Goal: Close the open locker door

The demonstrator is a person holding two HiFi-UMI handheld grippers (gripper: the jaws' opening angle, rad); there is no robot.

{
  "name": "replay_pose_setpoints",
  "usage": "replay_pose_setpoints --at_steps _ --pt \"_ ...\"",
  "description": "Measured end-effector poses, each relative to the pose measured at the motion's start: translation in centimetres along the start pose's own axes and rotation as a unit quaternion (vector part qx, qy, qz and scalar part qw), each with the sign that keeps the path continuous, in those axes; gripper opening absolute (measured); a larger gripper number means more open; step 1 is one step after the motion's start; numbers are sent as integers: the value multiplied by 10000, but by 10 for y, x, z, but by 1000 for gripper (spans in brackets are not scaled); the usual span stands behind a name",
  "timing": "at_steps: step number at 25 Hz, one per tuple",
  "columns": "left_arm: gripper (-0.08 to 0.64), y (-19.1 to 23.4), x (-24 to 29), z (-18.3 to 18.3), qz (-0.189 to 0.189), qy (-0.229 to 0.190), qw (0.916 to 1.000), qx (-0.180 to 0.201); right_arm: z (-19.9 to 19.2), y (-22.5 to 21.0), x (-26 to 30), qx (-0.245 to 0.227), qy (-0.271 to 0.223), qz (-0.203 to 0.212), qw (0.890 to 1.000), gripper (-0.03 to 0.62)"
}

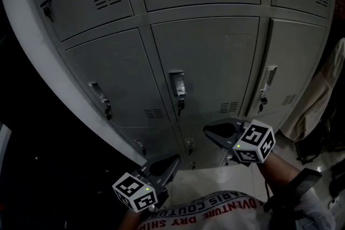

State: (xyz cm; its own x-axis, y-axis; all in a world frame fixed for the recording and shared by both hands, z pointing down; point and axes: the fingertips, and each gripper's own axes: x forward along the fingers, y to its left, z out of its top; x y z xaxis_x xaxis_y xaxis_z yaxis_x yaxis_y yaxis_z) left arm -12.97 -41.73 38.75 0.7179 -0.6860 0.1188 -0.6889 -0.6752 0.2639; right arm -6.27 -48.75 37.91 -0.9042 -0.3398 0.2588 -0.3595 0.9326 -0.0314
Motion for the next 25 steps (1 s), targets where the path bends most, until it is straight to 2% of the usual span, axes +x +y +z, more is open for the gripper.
replay_pose_setpoints --at_steps 5,10,16,21,25 --pt "5 -31 -23 -11 -188 -30 9998 -71 -25 50 -50 306 35 -93 9995 -5" --pt "5 -81 -72 -24 -306 4 9995 -62 -33 118 -93 652 -168 -302 9973 -5" --pt "5 -158 -153 -45 -424 -61 9991 59 -38 237 -125 685 -357 -349 9964 -5" --pt "5 -229 -215 -83 -701 -32 9974 153 -58 341 -144 724 -431 -321 9959 -5" --pt "5 -272 -252 -105 -763 91 9970 114 -76 412 -156 850 -362 -166 9956 -5"
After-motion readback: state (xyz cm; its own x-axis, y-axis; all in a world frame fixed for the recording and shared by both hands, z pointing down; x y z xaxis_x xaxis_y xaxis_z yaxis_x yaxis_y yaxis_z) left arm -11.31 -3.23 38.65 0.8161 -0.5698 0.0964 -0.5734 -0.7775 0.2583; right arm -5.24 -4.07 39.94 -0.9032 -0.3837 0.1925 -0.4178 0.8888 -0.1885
